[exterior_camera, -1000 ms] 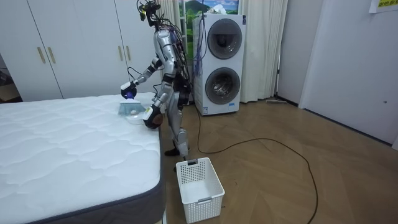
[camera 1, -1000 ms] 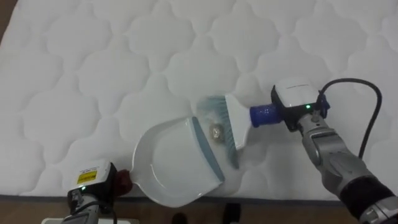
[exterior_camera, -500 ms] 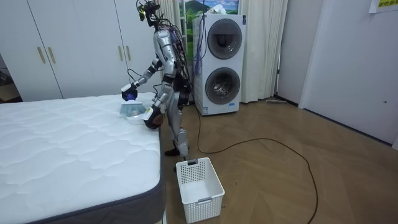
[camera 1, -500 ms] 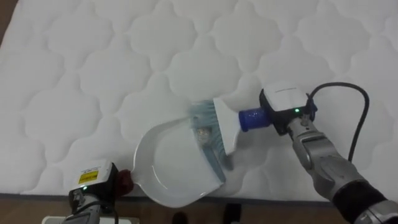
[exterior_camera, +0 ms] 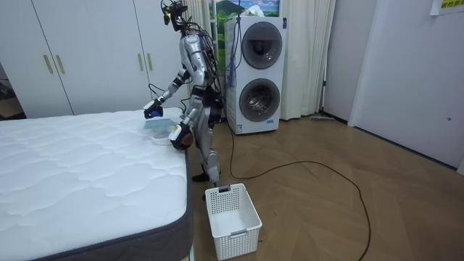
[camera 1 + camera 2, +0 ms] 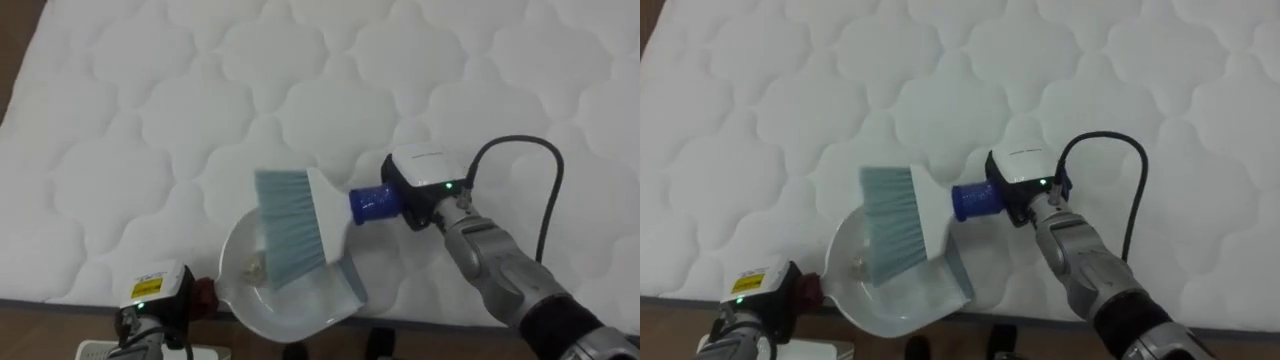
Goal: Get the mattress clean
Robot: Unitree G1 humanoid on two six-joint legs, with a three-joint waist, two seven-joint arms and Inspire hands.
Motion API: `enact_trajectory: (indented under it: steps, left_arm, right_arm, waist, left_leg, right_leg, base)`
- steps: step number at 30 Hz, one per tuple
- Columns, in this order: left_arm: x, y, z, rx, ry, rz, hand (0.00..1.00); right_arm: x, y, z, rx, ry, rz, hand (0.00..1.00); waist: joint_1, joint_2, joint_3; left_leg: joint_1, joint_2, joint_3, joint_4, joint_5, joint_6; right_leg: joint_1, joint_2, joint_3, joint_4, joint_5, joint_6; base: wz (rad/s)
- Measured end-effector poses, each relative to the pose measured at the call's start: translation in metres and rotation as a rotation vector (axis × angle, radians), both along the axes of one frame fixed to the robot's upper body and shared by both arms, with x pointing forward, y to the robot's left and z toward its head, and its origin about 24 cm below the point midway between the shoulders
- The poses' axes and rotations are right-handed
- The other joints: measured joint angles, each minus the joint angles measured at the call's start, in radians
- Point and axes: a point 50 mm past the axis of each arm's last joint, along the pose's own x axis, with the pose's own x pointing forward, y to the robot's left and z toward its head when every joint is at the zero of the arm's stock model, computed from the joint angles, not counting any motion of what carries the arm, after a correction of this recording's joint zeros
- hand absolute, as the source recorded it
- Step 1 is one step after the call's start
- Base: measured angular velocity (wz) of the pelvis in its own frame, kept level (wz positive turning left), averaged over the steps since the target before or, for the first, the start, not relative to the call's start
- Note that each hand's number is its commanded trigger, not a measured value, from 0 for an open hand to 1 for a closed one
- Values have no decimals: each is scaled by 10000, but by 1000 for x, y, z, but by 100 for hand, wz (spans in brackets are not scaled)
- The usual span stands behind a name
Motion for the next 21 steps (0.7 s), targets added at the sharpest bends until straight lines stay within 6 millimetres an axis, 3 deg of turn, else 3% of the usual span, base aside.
enact_trajectory:
  steps: [21]
  left_arm:
    - [0, 0, 0, -98, -150, 7, 100]
  right_arm:
    - [-2, 9, 5, 184, 60, 658, 100]
  waist:
    - [-61, -1, 1]
  left_leg:
    - [4, -12, 3, 17, -18, 23]
  right_leg:
    - [2, -35, 14, 36, -32, 15]
  base:
    - [0]
